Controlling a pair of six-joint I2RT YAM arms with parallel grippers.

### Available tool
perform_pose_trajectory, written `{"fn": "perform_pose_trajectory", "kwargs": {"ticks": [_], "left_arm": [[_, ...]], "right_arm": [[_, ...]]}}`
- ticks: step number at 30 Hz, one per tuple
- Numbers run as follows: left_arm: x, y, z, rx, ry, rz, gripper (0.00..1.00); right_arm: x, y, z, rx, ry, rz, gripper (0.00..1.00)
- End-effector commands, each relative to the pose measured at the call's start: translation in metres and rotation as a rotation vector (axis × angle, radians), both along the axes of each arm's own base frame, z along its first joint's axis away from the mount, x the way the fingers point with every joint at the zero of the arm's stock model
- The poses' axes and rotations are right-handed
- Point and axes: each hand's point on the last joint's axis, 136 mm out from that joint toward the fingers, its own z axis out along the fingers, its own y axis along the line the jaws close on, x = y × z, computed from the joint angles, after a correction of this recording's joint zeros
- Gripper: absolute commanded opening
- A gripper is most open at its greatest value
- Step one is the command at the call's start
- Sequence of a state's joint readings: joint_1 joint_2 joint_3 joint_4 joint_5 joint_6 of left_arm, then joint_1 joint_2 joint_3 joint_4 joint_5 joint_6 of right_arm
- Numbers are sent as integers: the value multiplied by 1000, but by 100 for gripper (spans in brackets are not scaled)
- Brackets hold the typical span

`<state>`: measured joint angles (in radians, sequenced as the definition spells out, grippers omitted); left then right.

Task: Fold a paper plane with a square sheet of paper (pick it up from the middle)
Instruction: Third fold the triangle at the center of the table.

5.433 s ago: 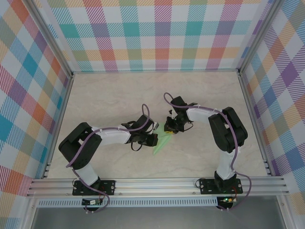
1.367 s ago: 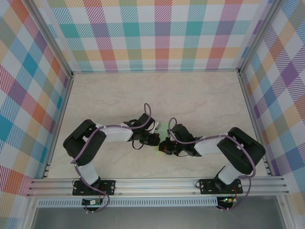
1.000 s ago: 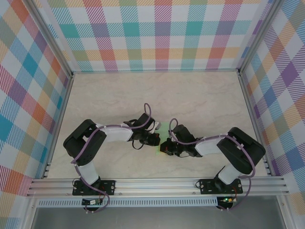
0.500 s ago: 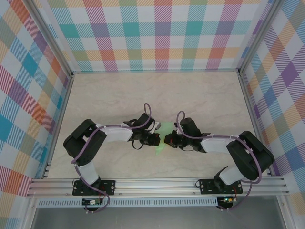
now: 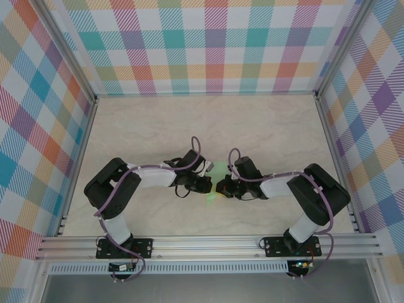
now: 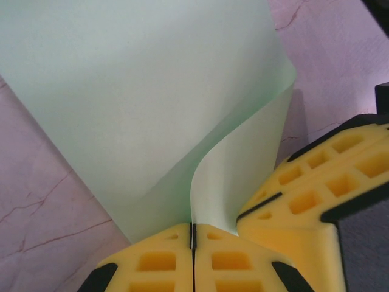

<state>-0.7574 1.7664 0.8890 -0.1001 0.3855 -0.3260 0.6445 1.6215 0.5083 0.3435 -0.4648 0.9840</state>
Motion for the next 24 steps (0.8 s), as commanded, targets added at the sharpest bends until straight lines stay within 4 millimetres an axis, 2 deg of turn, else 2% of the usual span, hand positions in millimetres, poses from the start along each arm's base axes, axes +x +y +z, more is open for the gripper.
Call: {"fn": "perform_pose_trajectory", "kwargs": {"ticks": [1, 5, 9, 13, 16, 21, 24], "left_arm": [[-14, 17, -28, 99, 71, -9, 5], [-14, 17, -27, 100, 68, -7, 5], [-14, 18, -27, 103, 70, -7, 5], [-13, 17, -28, 103, 71, -7, 6], [-13, 18, -28, 103, 71, -6, 6], [-13, 17, -27, 103, 69, -6, 6], [-13, 18, -28, 107, 70, -8, 6]], "right_arm": [[-2, -6, -15, -20, -6, -6, 0], [-3, -5, -15, -15, 8, -7, 0], [5, -1, 10, 6, -40, -3, 0], [15, -9, 25, -3, -85, -19, 0], [22, -16, 23, 12, -75, -35, 0], [26, -15, 18, 28, -61, -14, 0], [25, -24, 0, -46, -31, -28, 0]]}}
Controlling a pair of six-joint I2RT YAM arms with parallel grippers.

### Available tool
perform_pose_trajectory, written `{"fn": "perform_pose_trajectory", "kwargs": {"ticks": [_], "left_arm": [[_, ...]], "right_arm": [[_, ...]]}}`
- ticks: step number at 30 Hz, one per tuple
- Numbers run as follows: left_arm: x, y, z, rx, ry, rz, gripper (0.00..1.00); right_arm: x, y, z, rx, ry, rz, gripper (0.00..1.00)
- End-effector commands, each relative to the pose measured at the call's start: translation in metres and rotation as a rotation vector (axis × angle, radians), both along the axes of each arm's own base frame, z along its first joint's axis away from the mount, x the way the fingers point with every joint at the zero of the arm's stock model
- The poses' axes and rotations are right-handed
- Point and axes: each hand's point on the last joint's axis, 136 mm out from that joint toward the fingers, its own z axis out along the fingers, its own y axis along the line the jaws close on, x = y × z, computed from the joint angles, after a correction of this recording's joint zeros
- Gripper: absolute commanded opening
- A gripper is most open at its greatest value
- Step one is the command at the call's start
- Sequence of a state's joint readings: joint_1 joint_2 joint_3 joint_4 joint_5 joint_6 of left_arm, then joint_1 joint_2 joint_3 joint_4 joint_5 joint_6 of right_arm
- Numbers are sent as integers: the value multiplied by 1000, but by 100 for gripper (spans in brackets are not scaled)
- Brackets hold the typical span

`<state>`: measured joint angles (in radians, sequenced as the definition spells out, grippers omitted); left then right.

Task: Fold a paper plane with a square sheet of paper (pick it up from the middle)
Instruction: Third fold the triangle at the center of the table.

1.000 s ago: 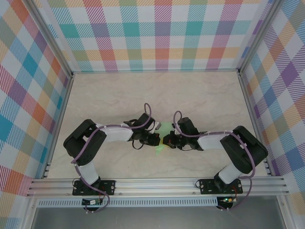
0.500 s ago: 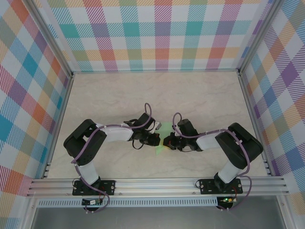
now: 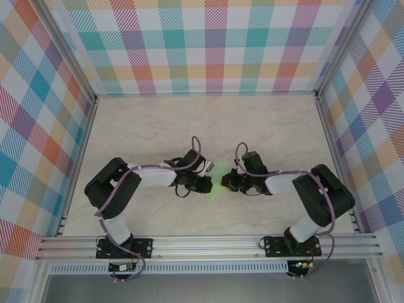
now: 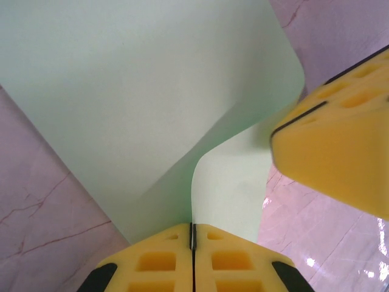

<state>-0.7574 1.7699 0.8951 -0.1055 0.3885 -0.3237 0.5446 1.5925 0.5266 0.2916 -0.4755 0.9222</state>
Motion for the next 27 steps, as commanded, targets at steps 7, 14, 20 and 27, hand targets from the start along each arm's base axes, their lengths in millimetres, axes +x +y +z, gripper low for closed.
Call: {"fn": "perform_pose_trajectory", "kwargs": {"ticks": [7, 14, 20, 27], "left_arm": [[-16, 20, -30, 111, 72, -9, 6], [-16, 23, -31, 122, 69, -8, 6], [-16, 23, -34, 124, 75, -7, 6], [-17, 23, -33, 125, 74, -7, 6]], "right_arm": [[-7, -7, -22, -50, 44, 19, 0], [12, -3, 26, -31, -48, 25, 0], [20, -7, 23, -24, -30, 6, 0], [17, -16, -10, -68, 24, -15, 0]]}}
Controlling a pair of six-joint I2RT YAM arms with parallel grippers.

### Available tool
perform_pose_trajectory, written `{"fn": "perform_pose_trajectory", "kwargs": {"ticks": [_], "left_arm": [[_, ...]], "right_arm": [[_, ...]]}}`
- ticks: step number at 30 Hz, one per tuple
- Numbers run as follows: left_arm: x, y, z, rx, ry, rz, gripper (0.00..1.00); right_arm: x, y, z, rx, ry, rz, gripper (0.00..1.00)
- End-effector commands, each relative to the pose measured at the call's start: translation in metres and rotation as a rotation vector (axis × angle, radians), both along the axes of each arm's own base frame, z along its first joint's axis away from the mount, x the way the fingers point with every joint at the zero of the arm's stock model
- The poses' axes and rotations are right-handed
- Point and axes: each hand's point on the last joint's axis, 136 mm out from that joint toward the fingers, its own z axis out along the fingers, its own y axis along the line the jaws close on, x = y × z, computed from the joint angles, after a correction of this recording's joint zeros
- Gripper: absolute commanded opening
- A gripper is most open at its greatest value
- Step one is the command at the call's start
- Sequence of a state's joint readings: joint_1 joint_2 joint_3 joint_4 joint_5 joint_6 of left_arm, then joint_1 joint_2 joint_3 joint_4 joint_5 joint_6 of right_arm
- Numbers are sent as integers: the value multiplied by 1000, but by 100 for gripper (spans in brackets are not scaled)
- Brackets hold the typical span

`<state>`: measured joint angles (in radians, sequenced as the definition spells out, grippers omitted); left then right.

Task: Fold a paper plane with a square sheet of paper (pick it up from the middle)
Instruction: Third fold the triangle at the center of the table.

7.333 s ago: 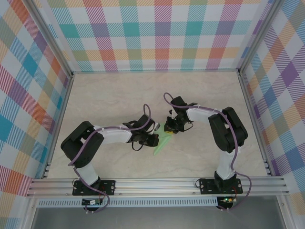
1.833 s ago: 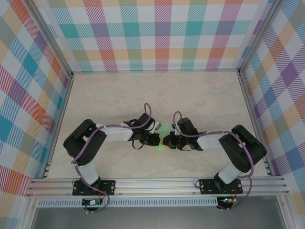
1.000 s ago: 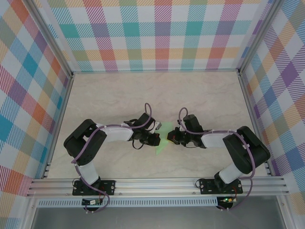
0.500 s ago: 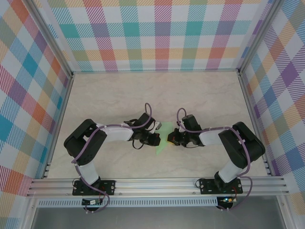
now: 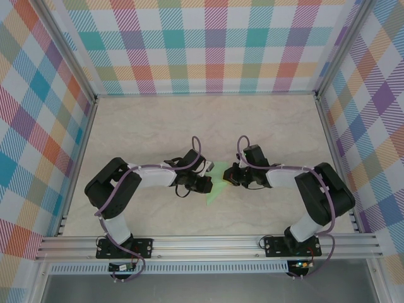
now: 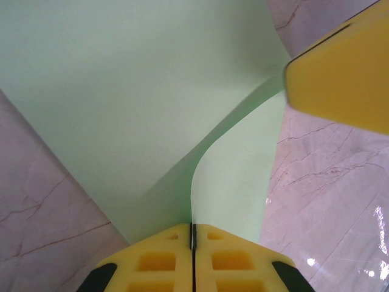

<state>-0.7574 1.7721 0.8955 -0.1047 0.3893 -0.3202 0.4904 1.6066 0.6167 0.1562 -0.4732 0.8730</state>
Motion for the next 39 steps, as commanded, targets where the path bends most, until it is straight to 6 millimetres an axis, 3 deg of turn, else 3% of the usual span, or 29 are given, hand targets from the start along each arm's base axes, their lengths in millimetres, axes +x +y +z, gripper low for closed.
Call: {"fn": "perform_pose_trajectory", "kwargs": {"ticks": [1, 7, 13, 17, 25, 32, 36, 39], "left_arm": [[-17, 23, -32, 127, 74, -5, 6], [-18, 25, -34, 133, 79, -12, 6], [-19, 26, -34, 139, 81, -12, 6], [-19, 27, -33, 139, 77, -10, 6], [-19, 25, -32, 136, 83, -14, 7], [-19, 25, -31, 132, 83, -13, 8], [-14, 22, -11, 114, 70, 21, 16], [-1, 41, 12, 198, 13, 119, 31]], "right_arm": [[-4, -7, -19, -35, 10, 6, 0], [-8, -10, -31, -59, 38, 8, 0], [1, -7, 7, -14, -36, 19, 1], [4, -9, 18, 6, -57, 20, 1], [2, -5, 2, 12, -22, 44, 0], [2, -10, -24, -42, 27, 25, 0], [-5, -17, -29, -66, 46, 13, 0], [-11, -20, -29, -73, 55, 12, 0]]}}
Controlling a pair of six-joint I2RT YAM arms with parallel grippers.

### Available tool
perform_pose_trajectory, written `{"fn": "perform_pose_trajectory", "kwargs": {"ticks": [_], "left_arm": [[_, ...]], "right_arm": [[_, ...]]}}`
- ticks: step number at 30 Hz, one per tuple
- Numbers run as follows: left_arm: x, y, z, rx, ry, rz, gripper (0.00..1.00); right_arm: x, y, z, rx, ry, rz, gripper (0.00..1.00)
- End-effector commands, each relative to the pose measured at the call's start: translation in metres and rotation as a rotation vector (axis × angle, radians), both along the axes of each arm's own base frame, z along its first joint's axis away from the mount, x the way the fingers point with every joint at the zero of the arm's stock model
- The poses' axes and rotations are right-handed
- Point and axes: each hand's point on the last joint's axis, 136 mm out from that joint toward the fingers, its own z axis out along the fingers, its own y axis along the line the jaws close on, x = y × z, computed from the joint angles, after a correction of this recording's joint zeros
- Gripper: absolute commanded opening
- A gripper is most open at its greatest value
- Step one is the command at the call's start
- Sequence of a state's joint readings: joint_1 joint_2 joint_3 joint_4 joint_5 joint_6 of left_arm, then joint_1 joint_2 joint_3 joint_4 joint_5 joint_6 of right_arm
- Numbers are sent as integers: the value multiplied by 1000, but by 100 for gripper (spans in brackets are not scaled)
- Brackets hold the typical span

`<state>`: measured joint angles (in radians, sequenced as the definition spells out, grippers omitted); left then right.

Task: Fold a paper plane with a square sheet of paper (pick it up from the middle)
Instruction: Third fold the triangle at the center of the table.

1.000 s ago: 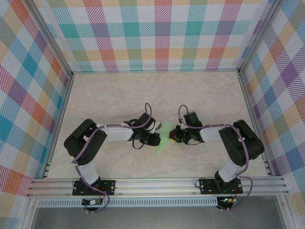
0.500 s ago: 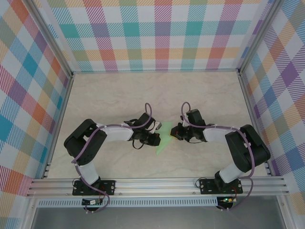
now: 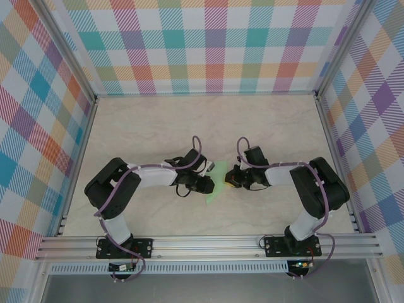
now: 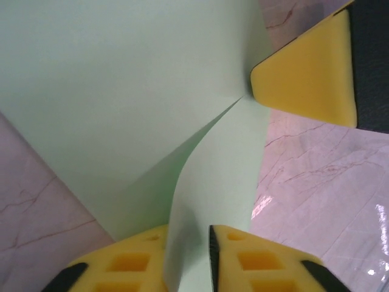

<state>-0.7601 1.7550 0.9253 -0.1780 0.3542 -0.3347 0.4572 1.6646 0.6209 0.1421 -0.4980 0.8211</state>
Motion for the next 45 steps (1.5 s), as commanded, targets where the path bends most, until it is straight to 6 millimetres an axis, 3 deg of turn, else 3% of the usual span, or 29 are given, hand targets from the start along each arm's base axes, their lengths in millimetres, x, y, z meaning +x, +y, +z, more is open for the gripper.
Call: {"fn": "perform_pose_trajectory", "kwargs": {"ticks": [1, 5, 7, 9, 12, 21, 26, 31, 35, 39, 45], "left_arm": [[1, 41, 15, 171, -17, 120, 33], [8, 56, 51, 135, -70, 268, 48], [6, 55, 69, 76, -72, 321, 49], [1, 40, 89, -57, -64, 325, 47], [-7, 14, 102, -197, -24, 286, 40], [-26, -49, 57, -222, 106, 201, 24], [-22, -42, 25, -143, 112, 248, 21], [-36, -28, -2, -82, 154, 239, 20], [-47, -6, -19, -6, 164, 250, 19], [-56, 7, -23, 10, 163, 255, 18], [-62, 11, -22, -5, 159, 233, 18]], "right_arm": [[-11, -11, -11, -51, 23, -5, 0], [-13, -12, -11, -48, 32, -21, 0], [-13, -13, -12, -45, 39, -33, 0], [-12, -12, -11, -40, 45, -40, 0], [-11, -11, -10, -34, 48, -48, 0], [-12, -12, -12, -35, 65, -57, 0], [-13, -11, -12, -35, 70, -55, 0], [-13, -11, -9, -39, 66, -52, 0], [-11, -10, -3, -37, 57, -43, 1], [-7, -7, 6, -34, 42, -29, 1], [1, -1, 30, -1, -4, -10, 2]]}}
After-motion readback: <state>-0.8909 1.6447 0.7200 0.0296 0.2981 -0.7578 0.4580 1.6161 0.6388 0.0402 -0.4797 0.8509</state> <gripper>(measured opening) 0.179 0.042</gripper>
